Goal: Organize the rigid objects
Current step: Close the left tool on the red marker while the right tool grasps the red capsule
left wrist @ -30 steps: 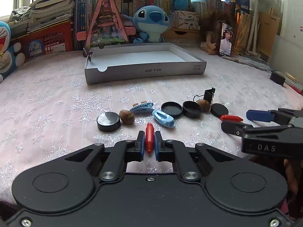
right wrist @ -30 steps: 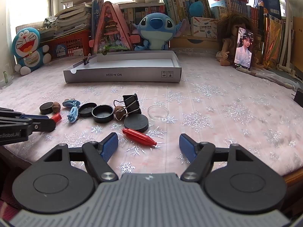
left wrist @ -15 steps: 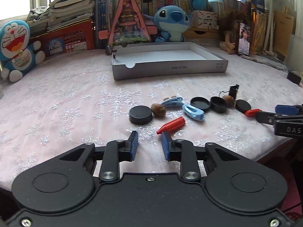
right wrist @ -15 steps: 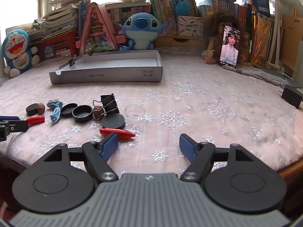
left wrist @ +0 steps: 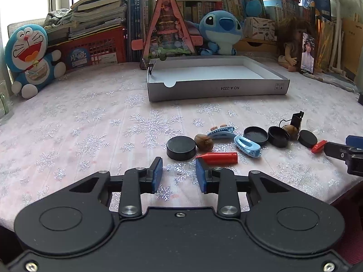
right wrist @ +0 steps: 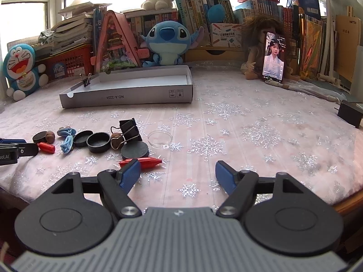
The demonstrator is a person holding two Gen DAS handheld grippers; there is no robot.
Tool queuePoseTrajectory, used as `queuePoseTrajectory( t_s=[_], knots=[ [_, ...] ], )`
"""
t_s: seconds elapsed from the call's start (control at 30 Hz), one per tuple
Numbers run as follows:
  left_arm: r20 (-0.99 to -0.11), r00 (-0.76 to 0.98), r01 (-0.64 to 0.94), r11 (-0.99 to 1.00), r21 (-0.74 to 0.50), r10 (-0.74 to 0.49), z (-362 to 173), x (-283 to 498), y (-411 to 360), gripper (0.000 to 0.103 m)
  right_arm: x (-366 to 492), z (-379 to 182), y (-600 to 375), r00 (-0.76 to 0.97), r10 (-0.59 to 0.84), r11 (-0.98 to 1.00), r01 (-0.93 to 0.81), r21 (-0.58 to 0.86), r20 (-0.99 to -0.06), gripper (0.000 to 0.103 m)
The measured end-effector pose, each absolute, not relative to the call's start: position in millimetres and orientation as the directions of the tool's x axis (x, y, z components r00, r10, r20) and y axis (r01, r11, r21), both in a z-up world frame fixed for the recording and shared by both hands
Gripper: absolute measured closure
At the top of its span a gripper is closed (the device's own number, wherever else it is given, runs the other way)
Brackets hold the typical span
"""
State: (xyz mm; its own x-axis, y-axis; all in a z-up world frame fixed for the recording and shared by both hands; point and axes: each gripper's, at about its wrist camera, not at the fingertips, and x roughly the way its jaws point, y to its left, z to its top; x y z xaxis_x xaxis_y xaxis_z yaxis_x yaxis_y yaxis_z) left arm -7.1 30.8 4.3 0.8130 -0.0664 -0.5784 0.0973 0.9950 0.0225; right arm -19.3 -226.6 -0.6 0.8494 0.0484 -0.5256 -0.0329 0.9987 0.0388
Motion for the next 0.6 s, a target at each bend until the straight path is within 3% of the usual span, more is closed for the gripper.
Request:
queuePoseTrajectory(
  t_s=[0.17,0.6],
  knots=[
    [-0.535,0.840,0.102,0.995,-0.005,-0.089,7.4,-16.8,27.0,0.040,-21.7,0.6,-224.3,0.864,0.075,0.997,-0.056,0.053,-0.498,0.019],
    [-0.528,0.841,0.124,0.992,-0.026,-0.119,2.0,-13.9,1.3,0.039,-22.8,-3.8,-205.7,0.872,0.119,0.989,-0.146,-0.020,-0.476,0.019]
  ],
)
